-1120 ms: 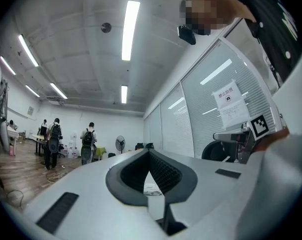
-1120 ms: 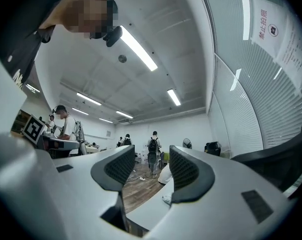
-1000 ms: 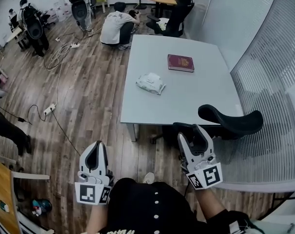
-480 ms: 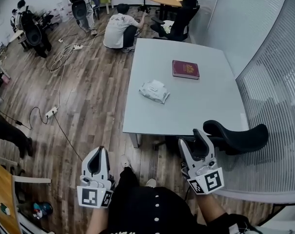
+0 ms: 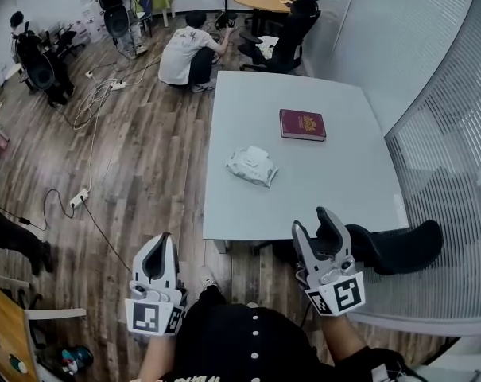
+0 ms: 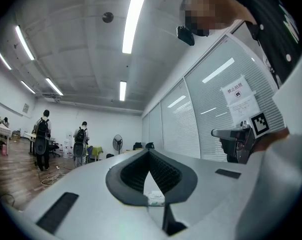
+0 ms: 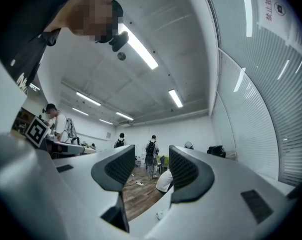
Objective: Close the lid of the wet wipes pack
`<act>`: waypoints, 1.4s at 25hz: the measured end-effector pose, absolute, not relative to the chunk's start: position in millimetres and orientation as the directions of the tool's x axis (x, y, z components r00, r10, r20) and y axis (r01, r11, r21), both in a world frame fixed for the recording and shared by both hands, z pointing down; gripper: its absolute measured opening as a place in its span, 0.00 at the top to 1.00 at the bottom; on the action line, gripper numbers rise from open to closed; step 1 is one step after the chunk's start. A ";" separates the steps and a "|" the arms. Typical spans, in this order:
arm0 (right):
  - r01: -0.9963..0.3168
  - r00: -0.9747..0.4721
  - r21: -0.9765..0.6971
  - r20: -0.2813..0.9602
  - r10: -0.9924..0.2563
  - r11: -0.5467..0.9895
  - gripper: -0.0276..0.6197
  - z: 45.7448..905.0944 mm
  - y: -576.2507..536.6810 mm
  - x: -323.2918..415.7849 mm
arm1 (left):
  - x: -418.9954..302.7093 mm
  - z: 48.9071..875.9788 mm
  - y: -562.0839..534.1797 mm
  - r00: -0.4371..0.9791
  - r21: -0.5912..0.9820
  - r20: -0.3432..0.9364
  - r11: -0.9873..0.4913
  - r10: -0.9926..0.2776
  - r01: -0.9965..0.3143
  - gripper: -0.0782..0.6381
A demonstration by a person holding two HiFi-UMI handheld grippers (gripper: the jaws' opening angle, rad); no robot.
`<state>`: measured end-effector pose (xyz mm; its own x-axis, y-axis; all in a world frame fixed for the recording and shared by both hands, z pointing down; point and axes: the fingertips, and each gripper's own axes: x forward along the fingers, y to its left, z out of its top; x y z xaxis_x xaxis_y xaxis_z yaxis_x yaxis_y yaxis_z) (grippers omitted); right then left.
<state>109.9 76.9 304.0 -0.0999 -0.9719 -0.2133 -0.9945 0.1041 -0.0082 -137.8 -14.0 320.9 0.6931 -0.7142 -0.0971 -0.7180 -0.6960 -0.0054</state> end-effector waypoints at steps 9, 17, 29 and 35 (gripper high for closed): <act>-0.998 -0.046 -0.037 -0.192 -0.980 0.054 0.63 306.5 20.7 118.6 | -126.3 317.2 -76.8 0.733 0.001 -0.090 -0.736 -0.675 -0.677 0.89; -0.999 0.015 -0.032 -0.185 -0.983 -0.009 0.63 302.8 -23.1 106.4 | -133.8 318.2 -134.1 0.771 0.007 -0.088 -0.775 -0.630 -0.632 0.89; -0.997 0.065 -0.048 -0.113 -0.991 -0.060 0.63 322.7 -67.1 77.3 | -160.1 336.5 -193.3 0.818 0.020 -0.059 -0.820 -0.572 -0.571 0.89; -0.996 0.068 -0.066 -0.074 -0.995 -0.063 0.63 332.1 -82.5 83.4 | -157.8 350.2 -205.5 0.819 0.050 -0.039 -0.820 -0.573 -0.571 0.89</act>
